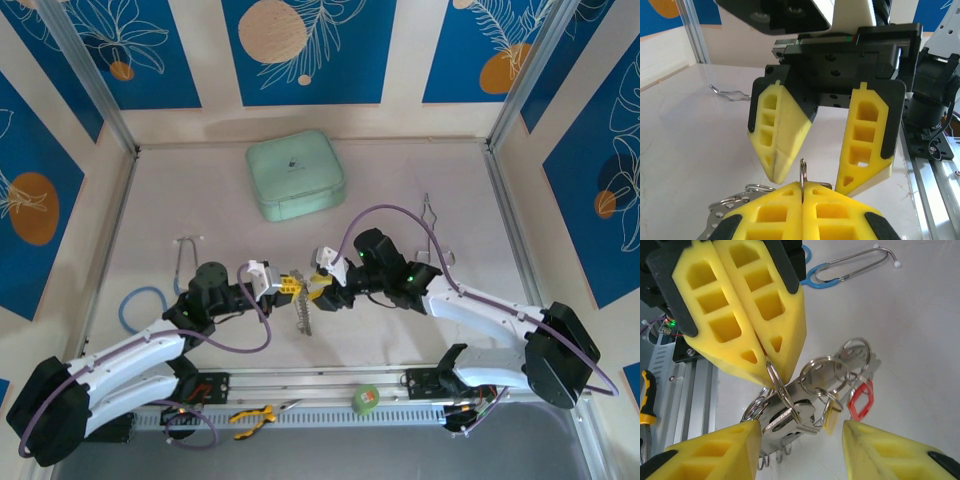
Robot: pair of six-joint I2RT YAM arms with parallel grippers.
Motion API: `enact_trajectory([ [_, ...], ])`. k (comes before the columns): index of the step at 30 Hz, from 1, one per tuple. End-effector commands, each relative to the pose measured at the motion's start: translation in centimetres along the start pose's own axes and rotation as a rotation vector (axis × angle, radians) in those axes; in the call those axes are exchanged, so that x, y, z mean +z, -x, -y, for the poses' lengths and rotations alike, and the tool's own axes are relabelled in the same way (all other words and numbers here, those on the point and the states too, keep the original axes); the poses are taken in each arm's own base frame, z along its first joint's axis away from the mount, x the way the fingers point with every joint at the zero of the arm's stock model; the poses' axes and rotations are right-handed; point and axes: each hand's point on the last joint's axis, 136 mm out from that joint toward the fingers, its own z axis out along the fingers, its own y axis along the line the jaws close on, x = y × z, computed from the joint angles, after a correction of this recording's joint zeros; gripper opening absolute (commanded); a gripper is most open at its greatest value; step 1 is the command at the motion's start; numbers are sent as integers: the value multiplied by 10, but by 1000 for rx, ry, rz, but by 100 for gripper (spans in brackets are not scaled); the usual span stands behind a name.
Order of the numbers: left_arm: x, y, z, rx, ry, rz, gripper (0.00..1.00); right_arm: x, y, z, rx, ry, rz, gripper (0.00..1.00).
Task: Put the keys on the keyring
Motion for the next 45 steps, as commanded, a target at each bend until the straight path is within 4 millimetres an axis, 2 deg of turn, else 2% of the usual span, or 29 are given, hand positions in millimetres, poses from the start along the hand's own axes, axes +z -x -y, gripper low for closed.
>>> enact_trajectory([
  [1, 0, 12, 6, 23, -31, 56, 0, 5, 3, -3, -6, 20, 25, 46],
  [8, 0, 12, 5, 25, -27, 56, 0, 2, 6, 0, -21, -1, 45, 43],
  [14, -1, 13, 6, 27, -27, 59, 0, 1, 5, 5, -36, -44, 38, 29],
  [21, -1, 13, -1, 30, 11, 67, 0, 4, 4, -2, -60, -33, -3, 10],
  [25, 0, 15, -4, 35, 25, 74, 0, 13, -4, -10, -94, -19, -56, 7],
  [29, 1, 16, -6, 47, 33, 77, 0, 21, -13, -12, -111, -19, -105, 6],
  [33, 0, 16, -6, 57, 40, 74, 0, 20, -15, -10, -119, -32, -117, 9],
  [40, 0, 13, -4, 60, 28, 66, 0, -3, -8, -7, -90, -34, -47, 23],
  [45, 1, 14, -2, 58, 12, 79, 0, -10, -1, -5, -77, -26, -3, 25],
])
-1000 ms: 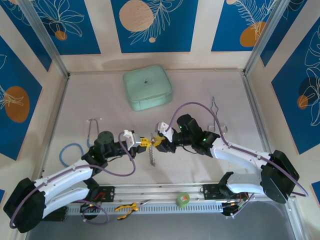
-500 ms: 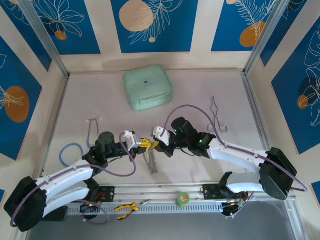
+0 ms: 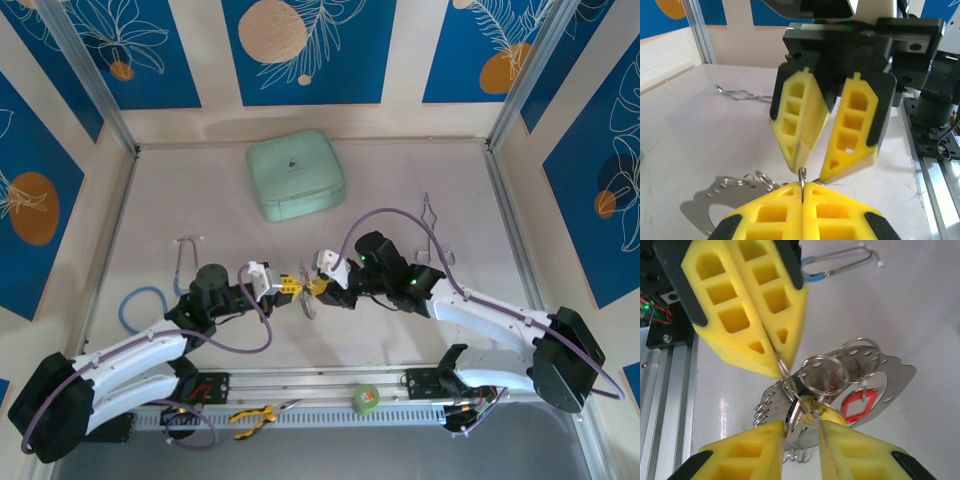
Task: Put the keys on the keyring
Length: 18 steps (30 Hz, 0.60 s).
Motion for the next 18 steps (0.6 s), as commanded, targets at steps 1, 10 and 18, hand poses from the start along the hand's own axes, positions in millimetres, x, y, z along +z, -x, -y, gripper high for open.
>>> enact_trajectory([
  [1, 0, 19, 1, 44, -8, 72, 0, -2, 4, -10, 9, 55, 28, 25],
  [10, 1, 21, 0, 44, -8, 80, 0, 7, 5, -10, 39, 72, 28, 27],
  [18, 1, 19, 0, 46, -2, 76, 0, 5, 2, -18, 64, 110, 25, 35],
])
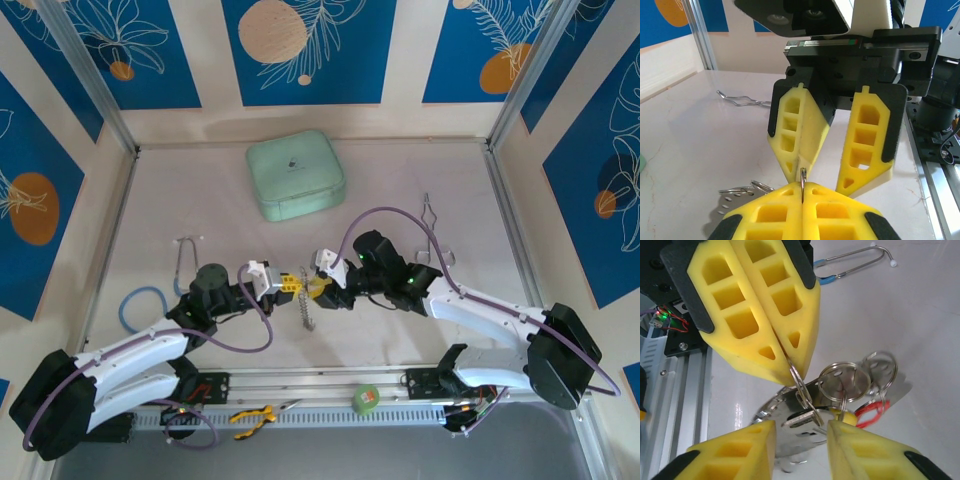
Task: Put the keys on the keyring
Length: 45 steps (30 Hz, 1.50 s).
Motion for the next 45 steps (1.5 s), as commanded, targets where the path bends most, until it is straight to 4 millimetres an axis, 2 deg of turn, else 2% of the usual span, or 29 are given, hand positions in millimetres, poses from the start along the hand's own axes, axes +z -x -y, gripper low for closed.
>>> enact_trajectory([
  [1, 0, 16, 1, 36, -3, 59, 0, -1, 2, -13, 10, 60, 14, 36],
  [6, 0, 17, 1, 36, -9, 66, 0, 2, -2, -5, 14, 24, 4, 37],
  [11, 0, 17, 2, 34, -15, 65, 0, 3, 1, 4, 1, -21, 7, 30],
  [14, 0, 17, 3, 34, -17, 65, 0, 1, 2, 3, 1, -14, 12, 30],
  [20, 0, 13, 3, 31, -15, 58, 0, -11, 8, -12, -17, 59, 61, 41],
  [24, 0, 8, 4, 29, -17, 48, 0, -20, 5, -8, -19, 32, 77, 42],
  [29, -1, 0, 8, 26, -32, 47, 0, -19, 3, 5, -32, -22, 70, 38],
  [39, -2, 2, 14, 32, -68, 69, 0, -11, 11, 2, -122, 42, 48, 36],
  [45, -2, 3, 16, 29, -77, 73, 0, -8, 18, -1, -147, 74, 57, 28],
])
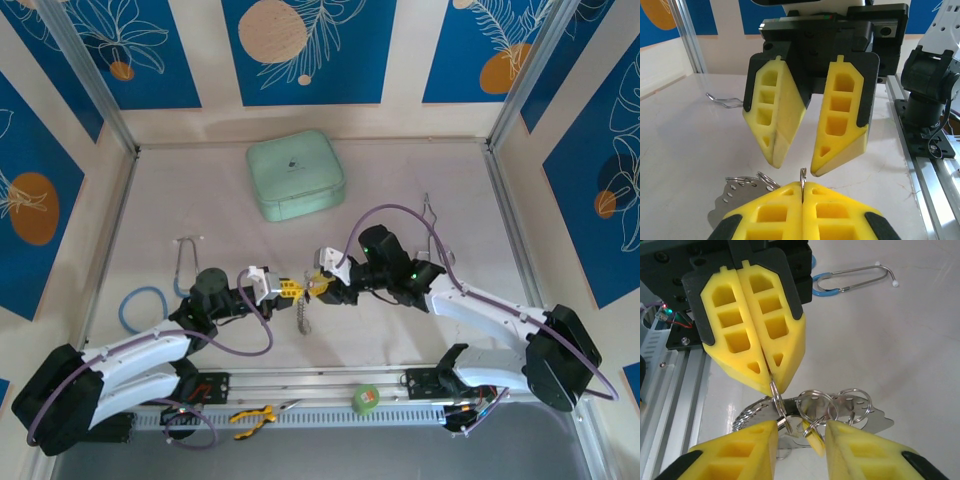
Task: Put the keys on the keyring
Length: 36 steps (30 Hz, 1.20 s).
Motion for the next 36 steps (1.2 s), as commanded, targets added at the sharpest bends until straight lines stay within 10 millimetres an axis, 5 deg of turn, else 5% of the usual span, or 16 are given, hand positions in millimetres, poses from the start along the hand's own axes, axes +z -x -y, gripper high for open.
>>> enact_trajectory([
  [1, -1, 12, 7, 24, -33, 53, 0, 0, 11, -7, -40, 50, 16, 26],
  [7, -1, 13, 6, 26, -32, 53, 0, 0, 8, -10, -43, 68, 1, 16],
  [18, 0, 14, 7, 25, -36, 54, 0, 3, 6, -10, -43, 78, -20, 18],
  [27, -1, 17, 7, 24, -38, 63, 0, 2, 5, -12, -38, 91, -27, 0],
  [36, 0, 22, 7, 24, -47, 79, 0, 17, -3, -16, -10, 139, -73, 0],
])
